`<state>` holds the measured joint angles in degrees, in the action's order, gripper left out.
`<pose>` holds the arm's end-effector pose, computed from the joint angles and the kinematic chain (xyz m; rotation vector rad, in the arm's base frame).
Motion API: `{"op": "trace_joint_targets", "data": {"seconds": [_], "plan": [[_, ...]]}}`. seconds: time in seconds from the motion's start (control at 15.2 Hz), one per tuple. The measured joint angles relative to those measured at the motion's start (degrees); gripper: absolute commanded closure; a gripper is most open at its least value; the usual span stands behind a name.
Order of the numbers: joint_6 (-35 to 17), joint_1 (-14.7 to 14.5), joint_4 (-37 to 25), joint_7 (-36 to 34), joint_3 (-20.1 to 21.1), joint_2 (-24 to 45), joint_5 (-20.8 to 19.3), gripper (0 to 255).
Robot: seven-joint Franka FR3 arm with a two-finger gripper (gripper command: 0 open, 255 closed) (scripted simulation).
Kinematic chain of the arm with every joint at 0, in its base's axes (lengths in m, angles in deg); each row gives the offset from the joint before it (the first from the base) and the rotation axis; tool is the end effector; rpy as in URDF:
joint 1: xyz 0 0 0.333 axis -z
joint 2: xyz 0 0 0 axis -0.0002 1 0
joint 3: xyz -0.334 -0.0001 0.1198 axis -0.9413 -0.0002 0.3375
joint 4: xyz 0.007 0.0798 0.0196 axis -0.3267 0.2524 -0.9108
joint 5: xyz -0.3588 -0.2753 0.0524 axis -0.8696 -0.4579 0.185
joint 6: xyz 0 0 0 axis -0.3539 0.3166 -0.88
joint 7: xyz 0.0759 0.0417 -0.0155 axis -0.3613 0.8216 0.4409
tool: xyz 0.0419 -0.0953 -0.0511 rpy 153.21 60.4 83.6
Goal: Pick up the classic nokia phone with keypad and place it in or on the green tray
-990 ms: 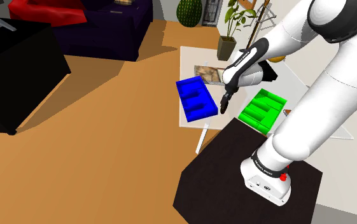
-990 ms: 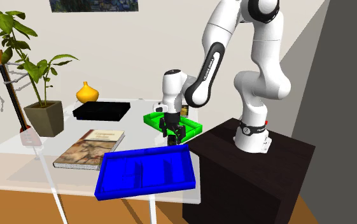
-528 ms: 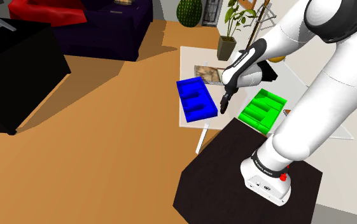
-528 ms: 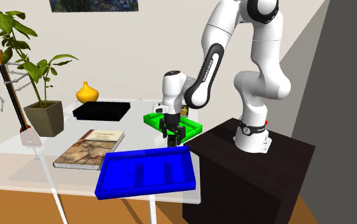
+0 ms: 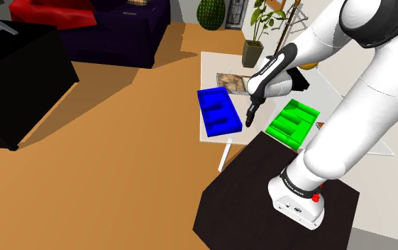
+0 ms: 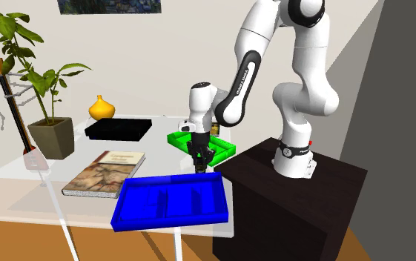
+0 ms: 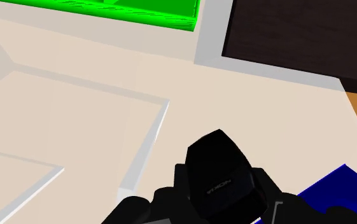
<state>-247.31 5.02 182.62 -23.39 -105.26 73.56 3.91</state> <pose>0.3586 -0.2544 0.1883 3.0990 0.1762 -0.0046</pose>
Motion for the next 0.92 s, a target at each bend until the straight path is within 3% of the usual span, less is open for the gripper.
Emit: {"op": "trace_joint_targets", "data": {"seconds": [0.33,0.92], "plan": [[1.84,-0.07,0.07,-1.90,-0.57,-2.20,-2.63,255],[10.89,1.12,-0.92,-7.21,-0.38,-11.09,-10.20,255]]}}
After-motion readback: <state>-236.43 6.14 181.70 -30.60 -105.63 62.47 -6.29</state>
